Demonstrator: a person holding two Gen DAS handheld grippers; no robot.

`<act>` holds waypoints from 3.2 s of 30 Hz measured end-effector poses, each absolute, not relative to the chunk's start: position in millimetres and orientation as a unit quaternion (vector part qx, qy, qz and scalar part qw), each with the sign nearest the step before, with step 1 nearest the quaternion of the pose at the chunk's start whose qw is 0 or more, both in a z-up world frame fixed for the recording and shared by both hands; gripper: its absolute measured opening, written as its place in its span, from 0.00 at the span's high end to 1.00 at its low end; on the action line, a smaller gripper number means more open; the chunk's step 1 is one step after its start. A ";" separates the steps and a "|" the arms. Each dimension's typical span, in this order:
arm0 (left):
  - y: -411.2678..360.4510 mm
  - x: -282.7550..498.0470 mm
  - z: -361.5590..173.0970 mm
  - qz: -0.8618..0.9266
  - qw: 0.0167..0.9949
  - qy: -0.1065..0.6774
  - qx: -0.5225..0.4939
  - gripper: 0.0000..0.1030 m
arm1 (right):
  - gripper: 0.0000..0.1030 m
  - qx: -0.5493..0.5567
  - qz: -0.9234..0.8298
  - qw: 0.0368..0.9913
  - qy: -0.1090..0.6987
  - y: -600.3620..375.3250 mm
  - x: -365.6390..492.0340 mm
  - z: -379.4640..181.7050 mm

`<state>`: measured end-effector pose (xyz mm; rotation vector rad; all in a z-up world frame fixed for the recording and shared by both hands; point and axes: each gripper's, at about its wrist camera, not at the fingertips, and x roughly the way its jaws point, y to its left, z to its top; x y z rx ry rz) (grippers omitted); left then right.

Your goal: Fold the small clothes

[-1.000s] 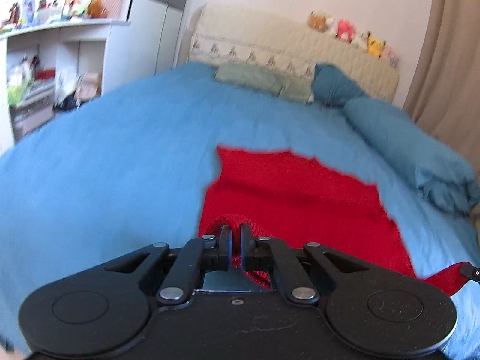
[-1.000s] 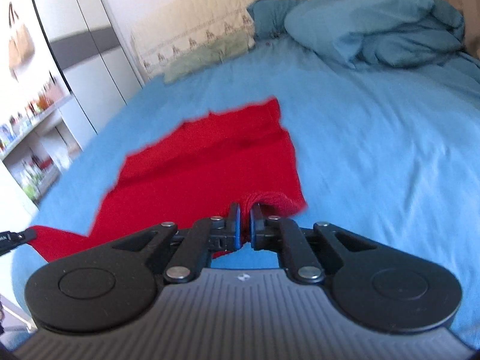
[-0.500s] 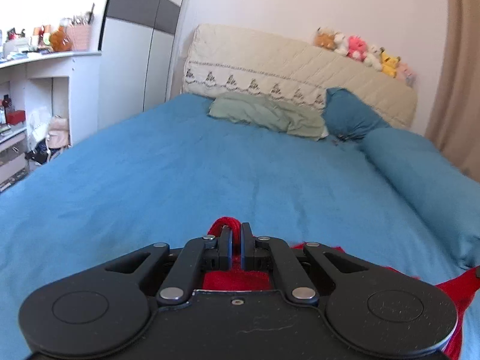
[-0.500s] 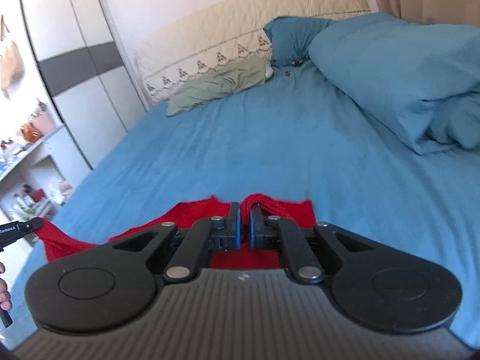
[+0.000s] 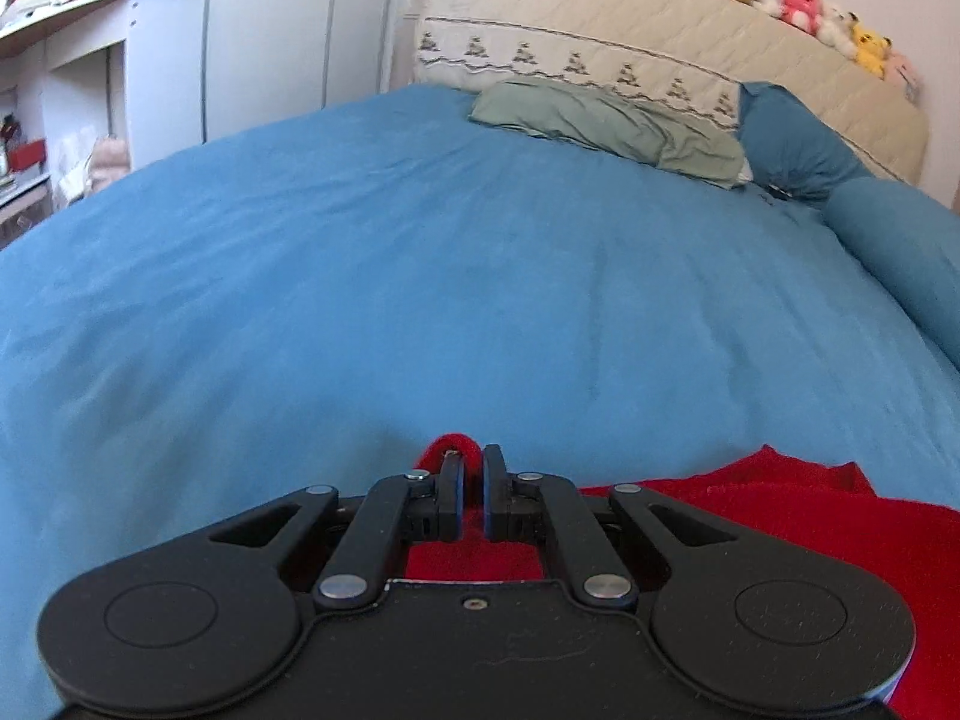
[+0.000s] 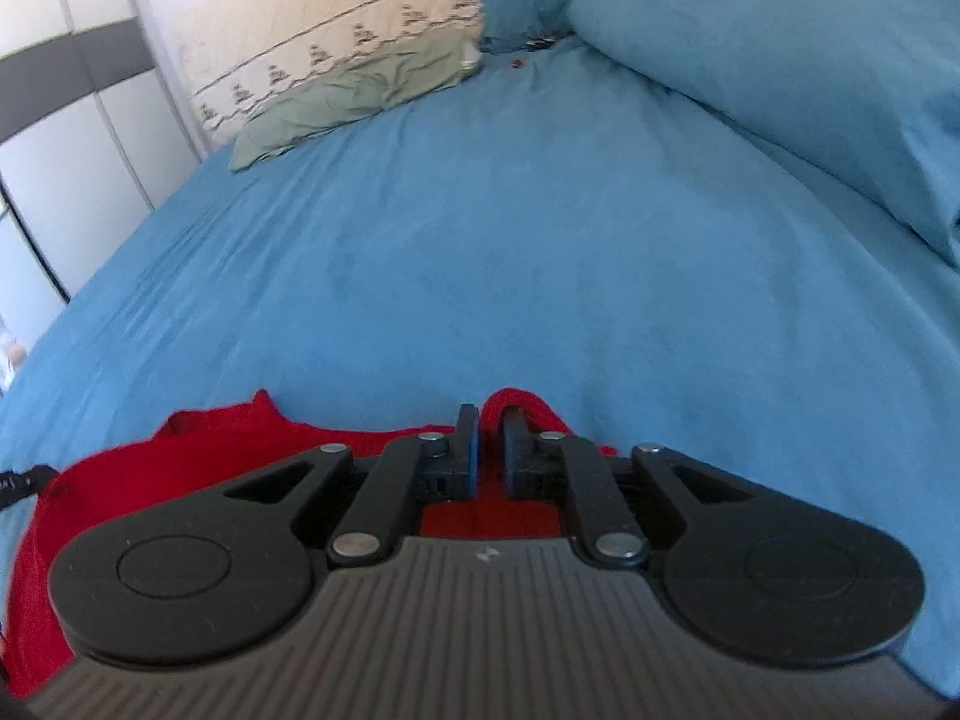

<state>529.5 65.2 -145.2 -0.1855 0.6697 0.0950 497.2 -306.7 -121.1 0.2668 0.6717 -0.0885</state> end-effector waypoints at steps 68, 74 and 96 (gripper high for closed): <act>-18.0 404.1 -147.6 -0.069 0.923 0.380 -0.005 0.00 | 0.22 0.194 -0.091 0.911 0.353 -297.4 294.0 -134.1; -16.7 402.5 -142.3 -0.072 0.922 0.381 -0.010 0.00 | 0.19 0.208 -0.063 0.922 0.321 -320.6 309.2 -140.9; -13.9 410.6 -141.1 -0.079 0.925 0.370 0.020 0.00 | 0.13 0.123 0.026 0.910 0.396 -325.9 377.6 -132.9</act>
